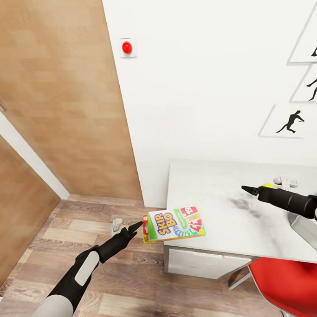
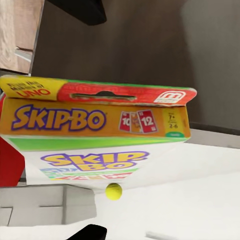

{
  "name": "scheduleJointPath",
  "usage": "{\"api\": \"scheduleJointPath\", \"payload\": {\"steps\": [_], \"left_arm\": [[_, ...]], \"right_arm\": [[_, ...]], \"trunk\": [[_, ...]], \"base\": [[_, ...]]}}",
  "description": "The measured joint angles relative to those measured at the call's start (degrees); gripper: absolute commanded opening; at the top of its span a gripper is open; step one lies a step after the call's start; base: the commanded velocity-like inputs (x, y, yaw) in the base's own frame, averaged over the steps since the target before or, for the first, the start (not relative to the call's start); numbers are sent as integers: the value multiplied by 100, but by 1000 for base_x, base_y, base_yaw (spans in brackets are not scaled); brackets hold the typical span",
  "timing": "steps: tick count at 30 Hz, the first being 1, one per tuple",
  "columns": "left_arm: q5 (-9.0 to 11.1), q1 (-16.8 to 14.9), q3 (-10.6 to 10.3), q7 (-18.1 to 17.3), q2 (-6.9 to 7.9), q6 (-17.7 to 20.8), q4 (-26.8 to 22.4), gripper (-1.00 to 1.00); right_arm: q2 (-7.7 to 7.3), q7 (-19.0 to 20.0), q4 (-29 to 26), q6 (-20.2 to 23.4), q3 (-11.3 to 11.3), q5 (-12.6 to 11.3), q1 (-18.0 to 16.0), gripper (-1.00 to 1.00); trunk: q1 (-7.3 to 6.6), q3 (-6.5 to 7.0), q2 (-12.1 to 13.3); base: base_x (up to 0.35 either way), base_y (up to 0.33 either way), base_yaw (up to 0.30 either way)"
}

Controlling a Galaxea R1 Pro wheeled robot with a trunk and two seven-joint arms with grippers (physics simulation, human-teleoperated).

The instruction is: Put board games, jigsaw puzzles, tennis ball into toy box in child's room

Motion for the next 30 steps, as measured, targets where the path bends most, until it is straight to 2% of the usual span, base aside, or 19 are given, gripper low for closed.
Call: {"api": "scheduleJointPath", "payload": {"steps": [17, 30], "left_arm": [[15, -28, 60, 51, 1, -100, 441, 100], [14, -94, 65, 56, -2, -130, 551, 100]], "right_arm": [[7, 0, -1, 123, 3, -5, 1, 100], [15, 0, -2, 497, -31, 0, 2, 100]], "trunk": [[0, 0, 0], [0, 0, 0]], "base": [[0, 0, -10], [0, 0, -179]]}}
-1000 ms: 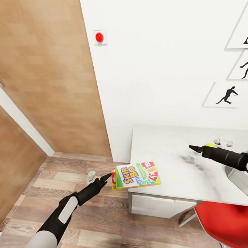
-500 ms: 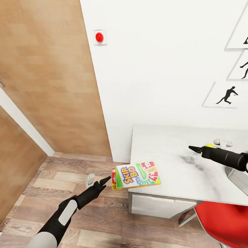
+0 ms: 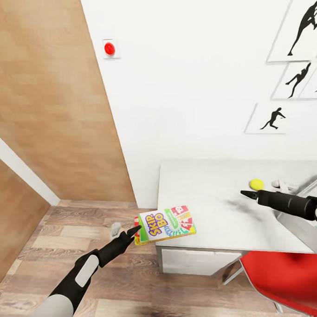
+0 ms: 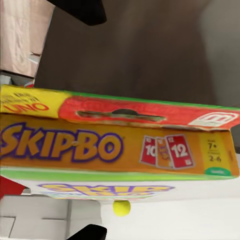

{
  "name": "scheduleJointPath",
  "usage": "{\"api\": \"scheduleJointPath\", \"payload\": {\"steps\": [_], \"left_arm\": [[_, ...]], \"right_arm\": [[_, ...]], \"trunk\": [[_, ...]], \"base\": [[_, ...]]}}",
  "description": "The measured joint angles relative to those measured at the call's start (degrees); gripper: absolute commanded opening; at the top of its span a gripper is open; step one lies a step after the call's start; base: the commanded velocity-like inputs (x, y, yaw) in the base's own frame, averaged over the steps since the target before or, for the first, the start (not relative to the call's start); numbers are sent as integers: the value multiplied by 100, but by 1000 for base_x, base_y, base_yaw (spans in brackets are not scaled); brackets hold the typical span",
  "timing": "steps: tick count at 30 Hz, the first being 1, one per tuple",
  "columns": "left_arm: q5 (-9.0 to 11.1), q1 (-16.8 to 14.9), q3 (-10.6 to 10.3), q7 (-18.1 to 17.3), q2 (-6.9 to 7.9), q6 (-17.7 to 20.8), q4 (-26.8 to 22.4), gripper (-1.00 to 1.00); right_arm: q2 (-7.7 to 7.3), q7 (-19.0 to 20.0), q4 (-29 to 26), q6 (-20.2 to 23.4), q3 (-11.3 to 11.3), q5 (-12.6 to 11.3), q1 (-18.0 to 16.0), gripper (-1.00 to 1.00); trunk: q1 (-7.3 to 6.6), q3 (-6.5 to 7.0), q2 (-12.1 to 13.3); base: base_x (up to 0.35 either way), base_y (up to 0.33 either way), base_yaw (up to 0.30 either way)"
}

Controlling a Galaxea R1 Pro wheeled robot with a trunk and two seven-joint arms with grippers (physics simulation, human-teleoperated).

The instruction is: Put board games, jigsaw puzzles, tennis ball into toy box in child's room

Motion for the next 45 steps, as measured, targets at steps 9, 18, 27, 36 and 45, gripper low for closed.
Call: {"api": "scheduleJointPath", "payload": {"steps": [9, 18, 27, 36, 45], "left_arm": [[-4, -9, 1, 3, -3, -4, 15, 100], [-5, -13, -4, 5, -5, -5, 19, 100], [-6, -15, -6, 5, -5, -5, 20, 100], [-7, -15, -13, 5, -5, -6, 21, 100], [-10, -14, -15, 4, -5, -5, 20, 100]], "right_arm": [[2, 0, 1, 65, -6, 2, -1, 100], [2, 0, 1, 84, -13, 3, -2, 100], [2, 0, 1, 91, -16, 3, -2, 100], [2, 0, 0, 95, -11, 2, -1, 100], [2, 0, 1, 96, -11, 3, -2, 100]], "trunk": [[0, 0, 0], [0, 0, 0], [0, 0, 0], [0, 0, 0], [0, 0, 0]], "base": [[0, 0, -90], [0, 0, -26], [0, 0, -13], [0, 0, -94], [0, 0, -34]]}}
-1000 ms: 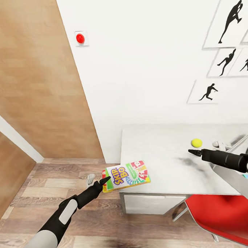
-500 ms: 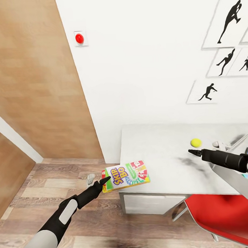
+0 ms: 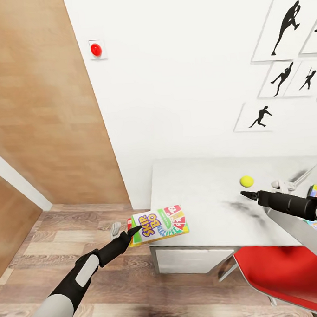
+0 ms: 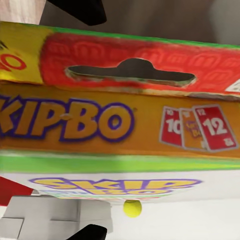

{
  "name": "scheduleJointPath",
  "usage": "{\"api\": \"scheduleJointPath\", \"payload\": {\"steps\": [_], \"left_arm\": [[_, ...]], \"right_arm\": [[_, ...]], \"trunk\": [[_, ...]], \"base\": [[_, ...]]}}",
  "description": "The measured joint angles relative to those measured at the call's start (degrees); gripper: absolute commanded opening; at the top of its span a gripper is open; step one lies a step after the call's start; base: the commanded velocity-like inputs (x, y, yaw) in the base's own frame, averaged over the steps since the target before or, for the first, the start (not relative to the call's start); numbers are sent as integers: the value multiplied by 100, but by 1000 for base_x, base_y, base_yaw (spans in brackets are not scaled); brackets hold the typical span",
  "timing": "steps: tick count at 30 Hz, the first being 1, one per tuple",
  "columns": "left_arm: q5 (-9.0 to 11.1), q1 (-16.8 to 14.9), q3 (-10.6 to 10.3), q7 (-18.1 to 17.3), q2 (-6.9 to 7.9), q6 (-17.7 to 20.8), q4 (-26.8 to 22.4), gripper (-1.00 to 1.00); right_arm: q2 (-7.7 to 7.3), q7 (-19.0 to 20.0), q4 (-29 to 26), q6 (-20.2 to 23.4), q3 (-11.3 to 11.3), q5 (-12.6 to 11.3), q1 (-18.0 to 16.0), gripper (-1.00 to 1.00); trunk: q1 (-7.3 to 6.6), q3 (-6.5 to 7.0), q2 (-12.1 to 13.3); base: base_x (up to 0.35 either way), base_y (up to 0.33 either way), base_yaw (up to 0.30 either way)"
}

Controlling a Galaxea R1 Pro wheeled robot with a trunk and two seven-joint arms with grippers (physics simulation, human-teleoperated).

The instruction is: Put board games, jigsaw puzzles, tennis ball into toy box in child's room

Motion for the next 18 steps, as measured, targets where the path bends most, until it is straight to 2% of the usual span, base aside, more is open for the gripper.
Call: {"api": "scheduleJointPath", "payload": {"steps": [18], "left_arm": [[4, -4, -7, -7, 0, 0, 0, 100]], "right_arm": [[0, 0, 0, 0, 2, 0, 0, 100]], "trunk": [[0, 0, 0]], "base": [[0, 0, -7]]}}
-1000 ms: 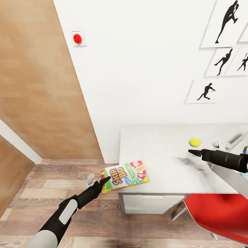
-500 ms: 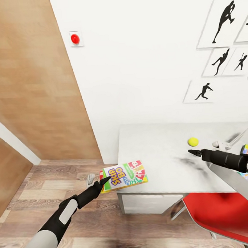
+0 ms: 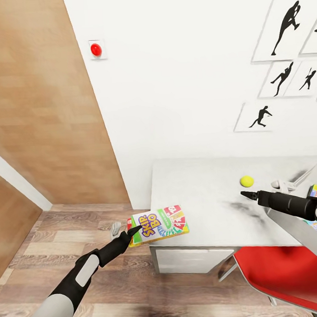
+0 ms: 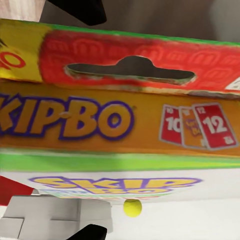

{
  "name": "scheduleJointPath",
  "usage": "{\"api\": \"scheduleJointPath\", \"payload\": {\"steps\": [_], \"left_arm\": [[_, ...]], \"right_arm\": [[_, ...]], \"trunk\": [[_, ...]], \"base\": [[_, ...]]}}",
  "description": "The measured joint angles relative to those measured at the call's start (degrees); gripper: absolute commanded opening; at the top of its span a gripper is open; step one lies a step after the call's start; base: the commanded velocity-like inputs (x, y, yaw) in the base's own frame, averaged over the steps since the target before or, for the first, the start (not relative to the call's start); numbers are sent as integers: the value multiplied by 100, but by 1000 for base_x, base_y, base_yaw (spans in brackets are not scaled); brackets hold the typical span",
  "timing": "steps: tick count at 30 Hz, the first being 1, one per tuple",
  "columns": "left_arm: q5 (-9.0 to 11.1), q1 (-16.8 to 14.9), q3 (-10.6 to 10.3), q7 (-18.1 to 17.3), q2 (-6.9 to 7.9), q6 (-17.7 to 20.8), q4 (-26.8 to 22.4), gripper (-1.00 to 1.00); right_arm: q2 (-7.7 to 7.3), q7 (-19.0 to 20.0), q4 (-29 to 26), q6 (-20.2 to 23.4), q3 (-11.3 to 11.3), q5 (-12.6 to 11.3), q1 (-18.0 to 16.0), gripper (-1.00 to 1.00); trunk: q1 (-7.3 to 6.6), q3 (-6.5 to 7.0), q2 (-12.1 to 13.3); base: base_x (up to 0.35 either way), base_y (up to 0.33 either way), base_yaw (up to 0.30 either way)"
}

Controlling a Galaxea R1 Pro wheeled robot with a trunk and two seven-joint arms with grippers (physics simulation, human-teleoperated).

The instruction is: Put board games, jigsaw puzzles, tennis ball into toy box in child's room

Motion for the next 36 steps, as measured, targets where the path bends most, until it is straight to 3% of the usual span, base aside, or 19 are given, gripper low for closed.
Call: {"api": "scheduleJointPath", "payload": {"steps": [1, 2, 30, 36], "left_arm": [[0, 1, 0, 0, 0, 0, 0, 100], [0, 1, -1, 0, 0, 0, 0, -100], [30, 18, -24, -89, 7, -13, -74, -100], [38, 48, -30, -328, 8, -11, -110, -100]], "right_arm": [[0, 0, 0, 0, 0, 0, 0, 100], [0, 0, 0, 0, 0, 0, 0, 100], [0, 31, 0, 8, 3, -12, 0, 100], [-1, 62, 0, 8, 12, -16, 3, 100]], "trunk": [[0, 0, 0], [0, 0, 0], [0, 0, 0], [0, 0, 0]], "base": [[0, 0, -2], [0, 0, -1], [0, 0, 0], [0, 0, 0]]}}
